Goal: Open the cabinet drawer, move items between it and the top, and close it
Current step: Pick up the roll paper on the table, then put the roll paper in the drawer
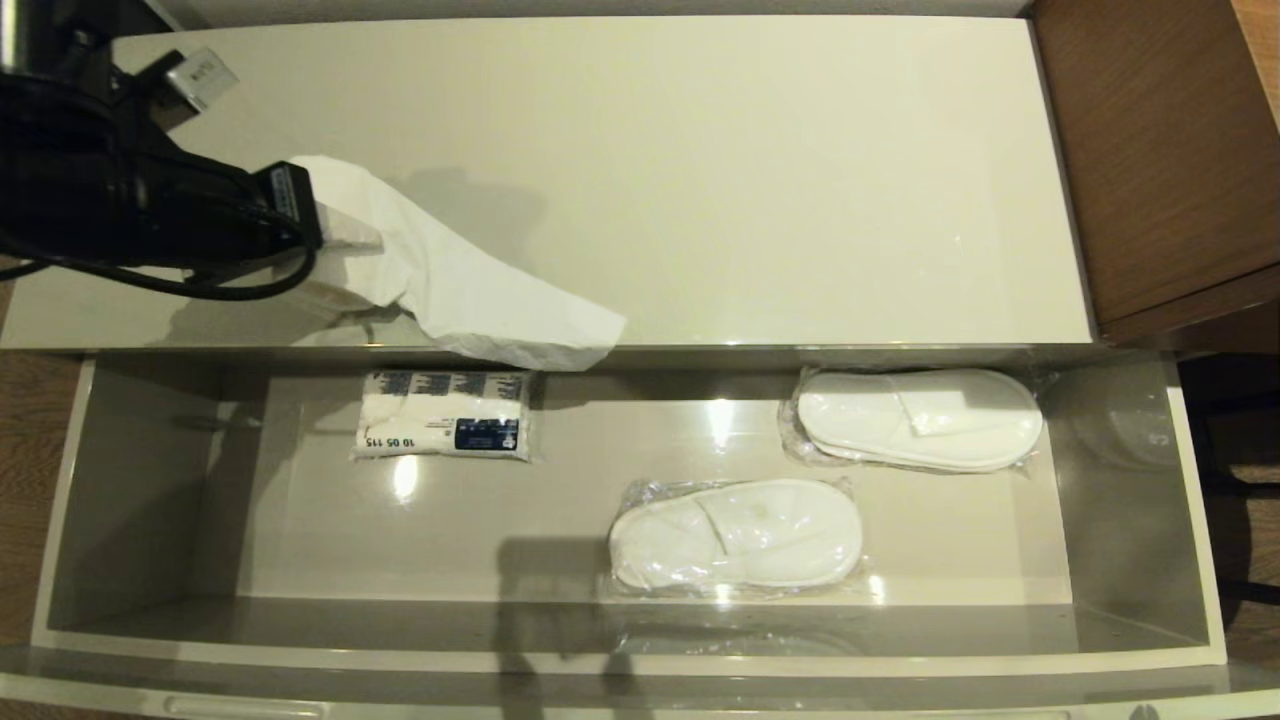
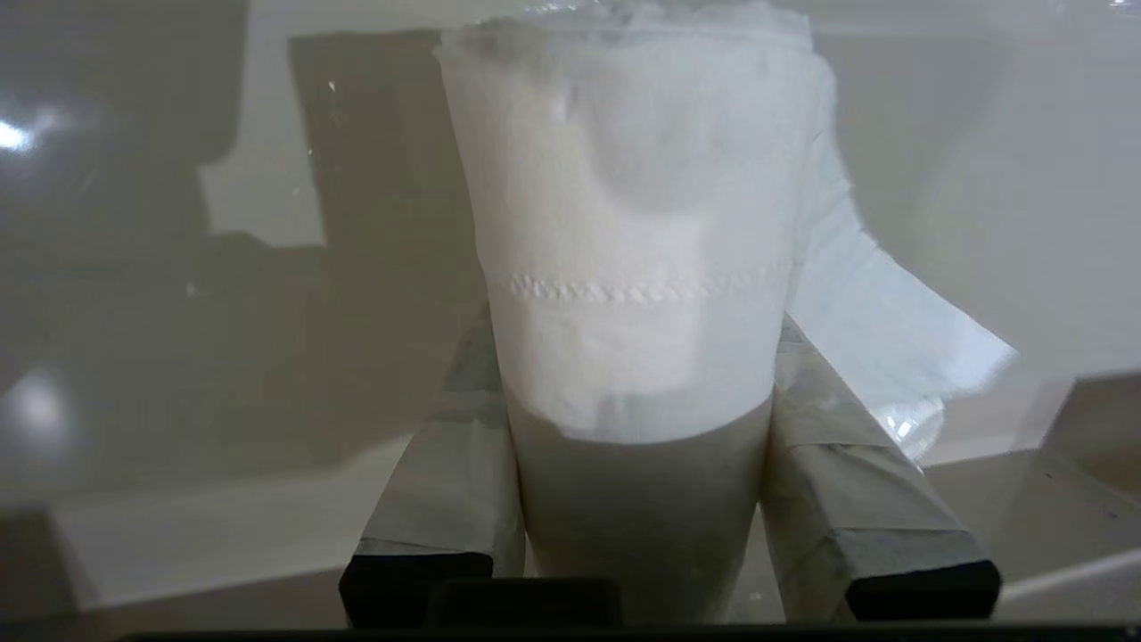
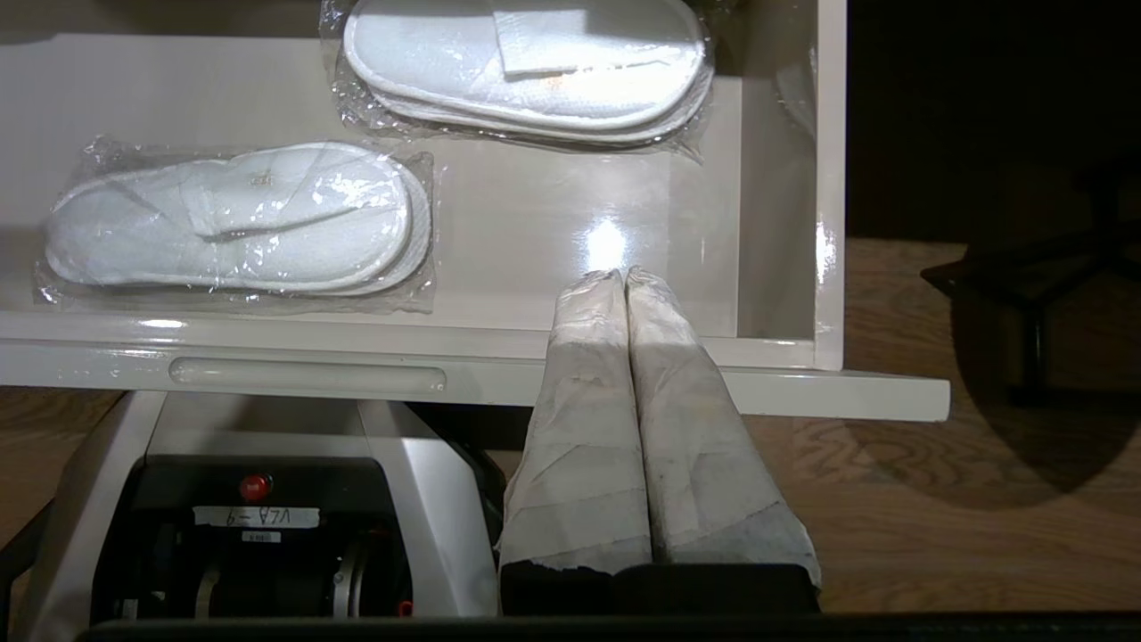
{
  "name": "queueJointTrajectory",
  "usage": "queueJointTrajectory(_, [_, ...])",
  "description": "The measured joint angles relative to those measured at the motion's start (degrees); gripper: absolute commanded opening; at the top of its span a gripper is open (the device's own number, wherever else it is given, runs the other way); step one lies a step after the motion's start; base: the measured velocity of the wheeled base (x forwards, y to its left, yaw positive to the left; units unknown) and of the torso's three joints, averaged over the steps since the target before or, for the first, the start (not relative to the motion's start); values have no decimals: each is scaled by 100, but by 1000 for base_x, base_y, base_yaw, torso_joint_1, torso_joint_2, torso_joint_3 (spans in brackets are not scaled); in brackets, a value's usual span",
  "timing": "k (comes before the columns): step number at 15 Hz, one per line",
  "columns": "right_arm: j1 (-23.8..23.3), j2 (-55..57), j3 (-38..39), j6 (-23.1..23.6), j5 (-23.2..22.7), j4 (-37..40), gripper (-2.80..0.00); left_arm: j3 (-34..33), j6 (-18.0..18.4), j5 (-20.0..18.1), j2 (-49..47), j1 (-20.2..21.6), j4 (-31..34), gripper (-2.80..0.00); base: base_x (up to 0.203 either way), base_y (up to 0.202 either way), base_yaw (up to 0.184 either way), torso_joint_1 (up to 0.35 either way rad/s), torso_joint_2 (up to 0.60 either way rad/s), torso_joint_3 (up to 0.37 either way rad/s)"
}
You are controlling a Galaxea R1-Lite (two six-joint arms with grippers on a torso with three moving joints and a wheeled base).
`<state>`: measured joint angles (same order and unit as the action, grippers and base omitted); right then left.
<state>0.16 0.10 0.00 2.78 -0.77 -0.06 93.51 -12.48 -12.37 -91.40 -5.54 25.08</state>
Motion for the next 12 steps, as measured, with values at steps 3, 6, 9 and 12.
queueJointTrajectory(3, [0,0,0,52,0,-1,-280,-118,-9,-2,531,-51,742,-280,0,0,0,0,0,0])
queueJointTrajectory(6, [0,0,0,93,2,-10,-280,-619,-74,97,1498,-76,1873,-280,0,0,0,0,0,0])
queueJointTrajectory(9, [0,0,0,124,2,-12,-280,-1896,-479,291,2559,-2,2406,-280,0,0,0,0,0,0])
queueJointTrajectory(12, [0,0,0,144,0,-10,-280,-2926,-1016,320,3590,136,2943,-280,0,0,0,0,0,0])
